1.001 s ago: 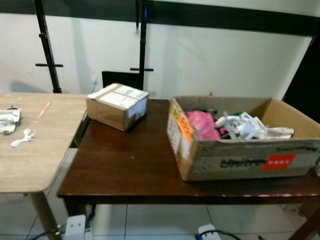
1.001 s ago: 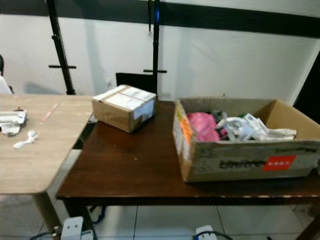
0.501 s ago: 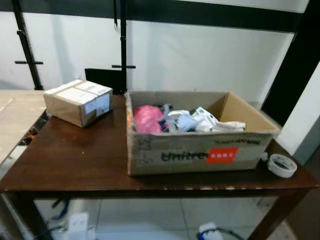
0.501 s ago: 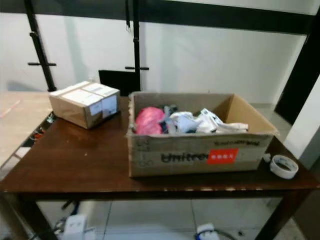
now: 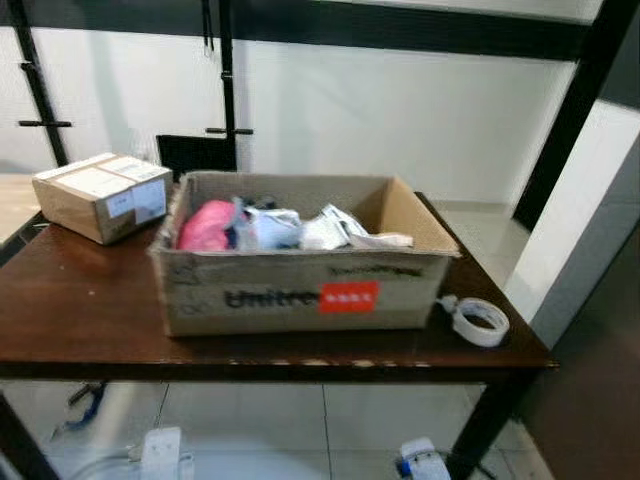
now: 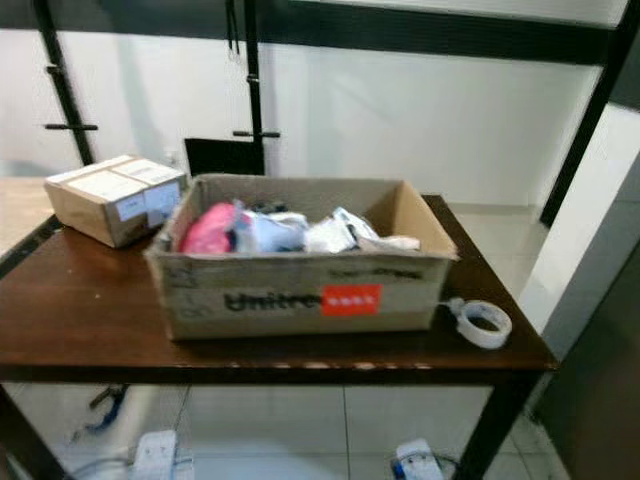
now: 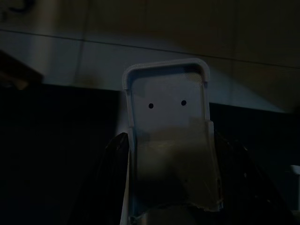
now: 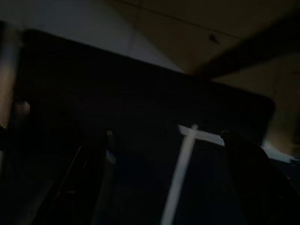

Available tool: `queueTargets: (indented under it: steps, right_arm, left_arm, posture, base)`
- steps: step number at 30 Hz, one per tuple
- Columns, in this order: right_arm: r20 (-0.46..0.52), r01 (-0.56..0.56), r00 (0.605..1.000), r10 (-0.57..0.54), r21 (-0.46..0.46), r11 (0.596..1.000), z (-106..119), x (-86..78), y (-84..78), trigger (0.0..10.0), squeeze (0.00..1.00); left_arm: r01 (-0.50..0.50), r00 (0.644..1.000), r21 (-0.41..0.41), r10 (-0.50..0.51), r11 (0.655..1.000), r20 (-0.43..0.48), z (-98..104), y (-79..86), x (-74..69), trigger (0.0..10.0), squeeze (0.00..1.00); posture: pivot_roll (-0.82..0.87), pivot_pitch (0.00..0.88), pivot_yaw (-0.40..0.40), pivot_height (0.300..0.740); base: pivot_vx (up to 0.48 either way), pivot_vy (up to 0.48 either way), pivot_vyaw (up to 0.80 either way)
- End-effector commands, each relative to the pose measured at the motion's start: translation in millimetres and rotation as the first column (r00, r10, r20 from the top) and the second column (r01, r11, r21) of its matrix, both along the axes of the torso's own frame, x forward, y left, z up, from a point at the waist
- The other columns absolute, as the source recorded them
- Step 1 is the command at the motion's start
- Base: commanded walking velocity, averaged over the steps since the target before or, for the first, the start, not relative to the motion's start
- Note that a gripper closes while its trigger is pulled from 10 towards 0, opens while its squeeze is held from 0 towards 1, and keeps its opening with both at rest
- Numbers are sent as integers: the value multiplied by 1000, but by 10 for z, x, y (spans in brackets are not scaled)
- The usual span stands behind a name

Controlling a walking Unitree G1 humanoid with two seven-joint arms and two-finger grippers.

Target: Picking trash to rubbish bin

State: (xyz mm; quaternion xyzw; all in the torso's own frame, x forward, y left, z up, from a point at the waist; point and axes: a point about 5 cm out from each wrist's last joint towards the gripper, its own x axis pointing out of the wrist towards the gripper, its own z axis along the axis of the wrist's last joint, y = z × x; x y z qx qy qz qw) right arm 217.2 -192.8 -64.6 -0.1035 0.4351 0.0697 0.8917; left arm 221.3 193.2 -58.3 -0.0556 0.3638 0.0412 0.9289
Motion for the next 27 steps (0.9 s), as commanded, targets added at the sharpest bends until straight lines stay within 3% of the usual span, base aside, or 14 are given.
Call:
queueTargets:
  steps: [1,5,15,27]
  right_arm:
    - [-6,-6,1000,6,-5,1000,-11,-15,12,10000,0]
    - [-3,-8,1000,8,-3,1000,-8,-8,18,10000,0]
    - [-8,-10,1000,10,-6,1000,-17,-28,3,10000,0]
    - [-12,-14,1000,14,-7,1000,-25,-38,11,10000,0]
  left_arm:
    - [25,1000,11,-25,1000,0,5,-18,14,10000,0]
    - [86,996,-9,-85,996,20,20,-115,46,10000,0]
    - [76,997,-11,-76,997,17,24,-123,60,10000,0]
    - [98,995,34,-98,995,17,23,-77,44,10000,0]
  posture:
    - [15,0,-40,740]
    - [8,0,-37,740]
    - [10,0,-40,740]
    - [15,0,-46,740]
  base:
    - [0,-480,0]
    - [0,0,0]
    - [0,480,0]
    - [0,0,0]
